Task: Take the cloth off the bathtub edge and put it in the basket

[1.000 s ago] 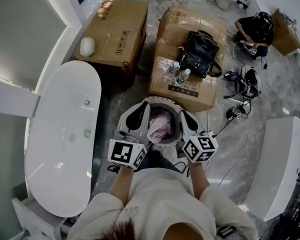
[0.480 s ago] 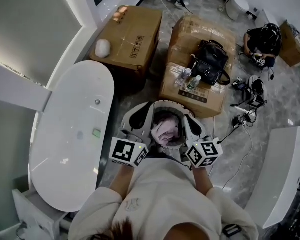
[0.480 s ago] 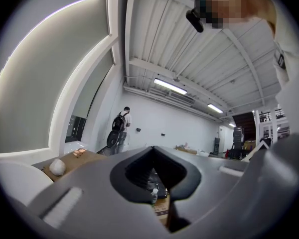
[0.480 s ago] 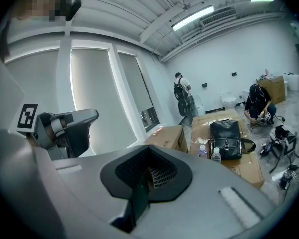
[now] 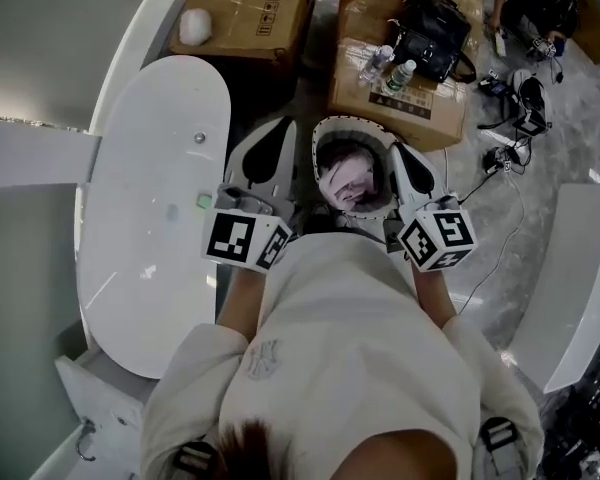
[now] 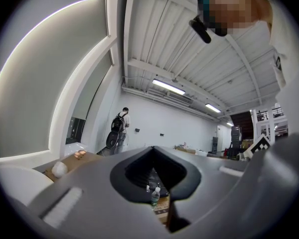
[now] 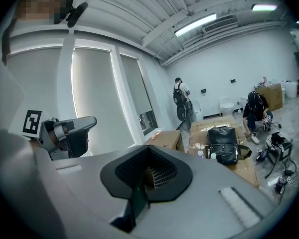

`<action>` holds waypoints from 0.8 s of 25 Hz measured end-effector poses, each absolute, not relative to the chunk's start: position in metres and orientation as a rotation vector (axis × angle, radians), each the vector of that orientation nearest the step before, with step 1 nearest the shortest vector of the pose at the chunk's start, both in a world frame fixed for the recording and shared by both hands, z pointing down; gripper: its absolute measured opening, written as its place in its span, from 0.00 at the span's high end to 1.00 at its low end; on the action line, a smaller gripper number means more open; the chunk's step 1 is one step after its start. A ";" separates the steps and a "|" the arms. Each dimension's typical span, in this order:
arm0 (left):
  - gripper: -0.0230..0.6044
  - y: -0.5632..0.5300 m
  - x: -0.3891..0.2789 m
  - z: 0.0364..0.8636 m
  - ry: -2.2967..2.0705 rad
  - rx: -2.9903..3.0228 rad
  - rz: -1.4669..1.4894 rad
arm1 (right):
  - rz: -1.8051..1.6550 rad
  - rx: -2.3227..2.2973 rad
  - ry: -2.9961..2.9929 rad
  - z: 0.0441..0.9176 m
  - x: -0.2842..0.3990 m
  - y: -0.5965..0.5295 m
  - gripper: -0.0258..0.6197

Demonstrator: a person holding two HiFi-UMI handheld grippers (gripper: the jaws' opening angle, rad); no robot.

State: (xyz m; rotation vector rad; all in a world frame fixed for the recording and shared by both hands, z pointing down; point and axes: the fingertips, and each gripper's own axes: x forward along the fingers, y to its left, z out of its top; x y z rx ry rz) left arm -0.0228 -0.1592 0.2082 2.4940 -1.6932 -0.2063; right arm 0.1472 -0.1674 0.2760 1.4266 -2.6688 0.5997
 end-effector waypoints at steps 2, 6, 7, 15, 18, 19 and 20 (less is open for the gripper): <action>0.89 -0.158 -0.029 0.212 -1.685 2.470 -0.219 | 0.601 1.434 -2.660 0.278 0.148 -0.166 0.96; 0.89 -0.154 -0.040 0.212 -1.689 2.438 -0.236 | 0.609 1.440 -2.648 0.279 0.150 -0.161 0.96; 0.89 -0.153 -0.042 0.212 -1.694 2.437 -0.238 | 0.606 1.442 -2.649 0.278 0.151 -0.160 0.96; 0.89 -0.143 -0.048 0.213 -1.717 2.421 -0.229 | 0.621 1.437 -2.652 0.280 0.148 -0.147 0.96; 0.89 -0.141 -0.046 0.214 -1.713 2.419 -0.228 | 0.634 1.430 -2.647 0.284 0.147 -0.141 0.96; 0.89 -0.140 -0.045 0.213 -1.711 2.421 -0.228 | 0.639 1.428 -2.645 0.285 0.147 -0.139 0.96; 0.89 -0.139 -0.044 0.213 -1.710 2.423 -0.229 | 0.642 1.427 -2.644 0.286 0.147 -0.137 0.96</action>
